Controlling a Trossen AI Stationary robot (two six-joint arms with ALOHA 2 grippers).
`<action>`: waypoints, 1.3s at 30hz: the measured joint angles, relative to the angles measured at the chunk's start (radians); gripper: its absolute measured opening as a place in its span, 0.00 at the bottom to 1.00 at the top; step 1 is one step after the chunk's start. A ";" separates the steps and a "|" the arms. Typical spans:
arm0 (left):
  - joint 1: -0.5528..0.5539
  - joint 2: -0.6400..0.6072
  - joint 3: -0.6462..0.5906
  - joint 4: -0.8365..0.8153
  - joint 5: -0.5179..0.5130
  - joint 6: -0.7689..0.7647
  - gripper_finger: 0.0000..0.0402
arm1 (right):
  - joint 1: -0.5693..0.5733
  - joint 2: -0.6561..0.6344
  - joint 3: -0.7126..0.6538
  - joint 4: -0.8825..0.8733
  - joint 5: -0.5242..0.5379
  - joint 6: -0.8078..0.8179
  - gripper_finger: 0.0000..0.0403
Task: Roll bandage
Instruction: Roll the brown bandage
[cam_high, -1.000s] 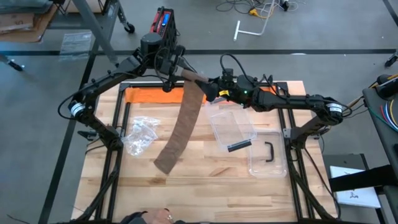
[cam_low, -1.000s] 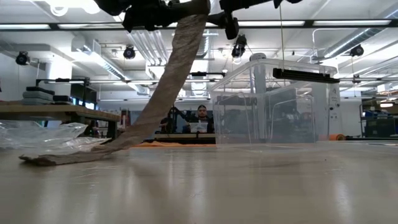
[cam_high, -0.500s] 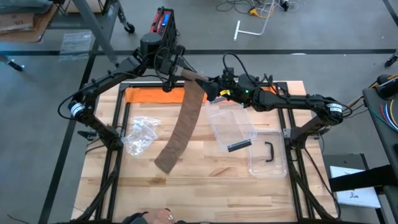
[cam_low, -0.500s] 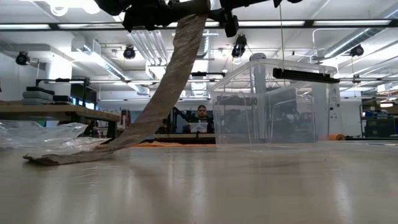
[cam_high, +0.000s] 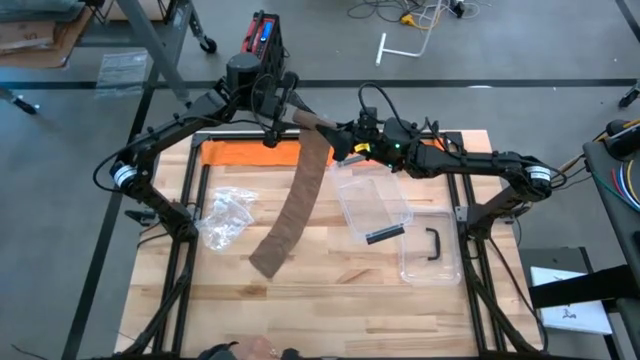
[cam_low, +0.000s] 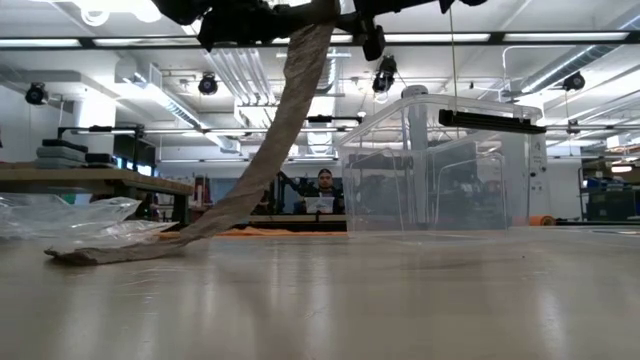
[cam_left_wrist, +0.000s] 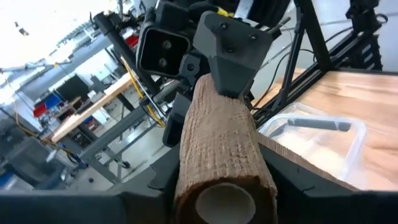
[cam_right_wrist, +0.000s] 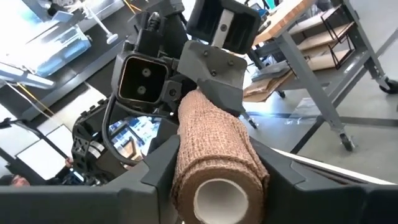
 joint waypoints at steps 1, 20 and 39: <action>0.000 0.000 0.000 0.000 0.001 -0.028 0.41 | 0.000 0.000 0.000 0.000 -0.001 -0.012 0.34; 0.037 -0.005 0.017 -0.008 0.137 -0.730 0.76 | 0.002 -0.003 0.000 -0.009 -0.053 -0.365 0.30; -0.007 0.029 0.017 -0.014 0.166 -0.721 0.52 | 0.002 -0.002 0.000 -0.021 -0.053 -0.466 0.28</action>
